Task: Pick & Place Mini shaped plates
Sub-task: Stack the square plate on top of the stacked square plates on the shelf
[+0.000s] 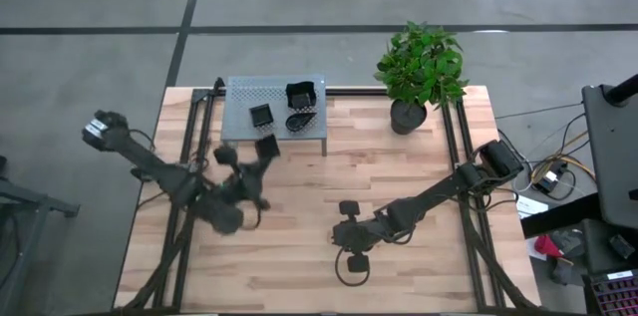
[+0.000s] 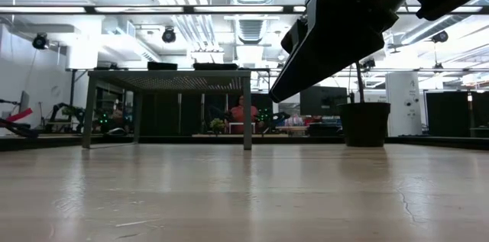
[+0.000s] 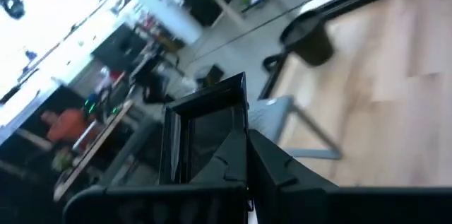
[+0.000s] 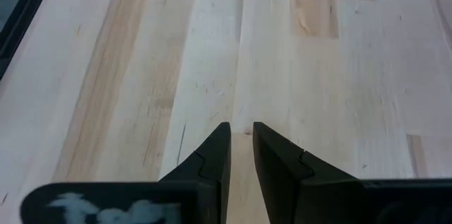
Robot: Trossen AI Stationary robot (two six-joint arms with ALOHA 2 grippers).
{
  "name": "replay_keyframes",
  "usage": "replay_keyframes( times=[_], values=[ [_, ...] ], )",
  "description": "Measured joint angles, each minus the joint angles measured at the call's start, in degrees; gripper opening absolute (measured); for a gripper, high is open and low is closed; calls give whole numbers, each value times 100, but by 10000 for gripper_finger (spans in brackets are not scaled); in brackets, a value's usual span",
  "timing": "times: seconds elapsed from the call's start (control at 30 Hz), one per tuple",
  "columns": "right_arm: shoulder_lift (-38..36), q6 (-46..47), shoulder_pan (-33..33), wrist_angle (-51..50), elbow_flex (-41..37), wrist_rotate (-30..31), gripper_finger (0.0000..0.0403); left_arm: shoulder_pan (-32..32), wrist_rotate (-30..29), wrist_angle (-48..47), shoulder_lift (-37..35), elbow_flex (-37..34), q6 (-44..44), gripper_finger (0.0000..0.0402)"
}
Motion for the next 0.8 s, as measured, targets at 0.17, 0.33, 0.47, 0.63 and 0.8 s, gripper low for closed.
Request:
replay_keyframes(
  times=[0.17,0.33,0.47,0.63,0.8],
  values=[
    [0,0,0,1,0,0,56,1154,853,-368,-371,-61,95,0],
    [0,0,0,-1,-7,0,56,2429,1785,-648,-592,-85,-188,0],
    [0,0,0,-3,-20,0,56,3252,2940,-705,-629,-85,16,0],
    [0,0,0,-5,-69,2,56,3778,3343,-799,-585,-87,738,0],
    [0,61,0,-16,-85,0,56,3868,3355,-819,-584,-87,908,0]
  ],
)
